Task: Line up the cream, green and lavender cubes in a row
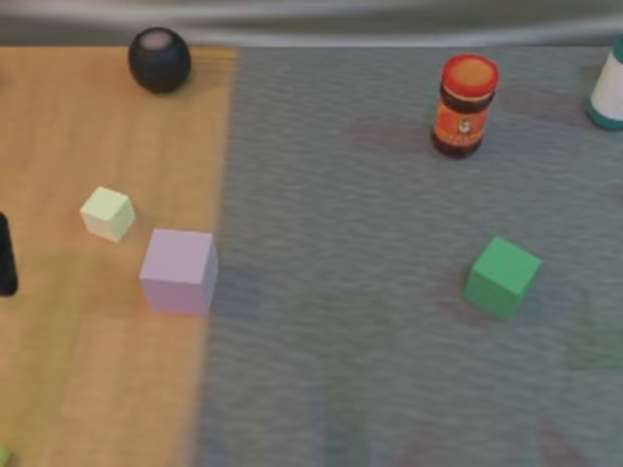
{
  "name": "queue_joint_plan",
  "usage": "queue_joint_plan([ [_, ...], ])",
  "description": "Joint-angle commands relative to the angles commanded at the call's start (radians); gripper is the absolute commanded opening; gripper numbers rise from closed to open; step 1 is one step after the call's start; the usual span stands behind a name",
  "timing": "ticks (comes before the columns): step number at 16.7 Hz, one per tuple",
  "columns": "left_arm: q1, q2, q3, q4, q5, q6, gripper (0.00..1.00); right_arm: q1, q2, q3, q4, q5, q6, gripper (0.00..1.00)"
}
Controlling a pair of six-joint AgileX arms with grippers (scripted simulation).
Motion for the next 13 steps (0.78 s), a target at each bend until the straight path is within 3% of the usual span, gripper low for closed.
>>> queue_joint_plan([
  [13,-0.069,1.41,1.151,-0.747,0.013,0.196,1.0,0.0,0.0,0.0,0.0,0.0,0.0,1.0],
])
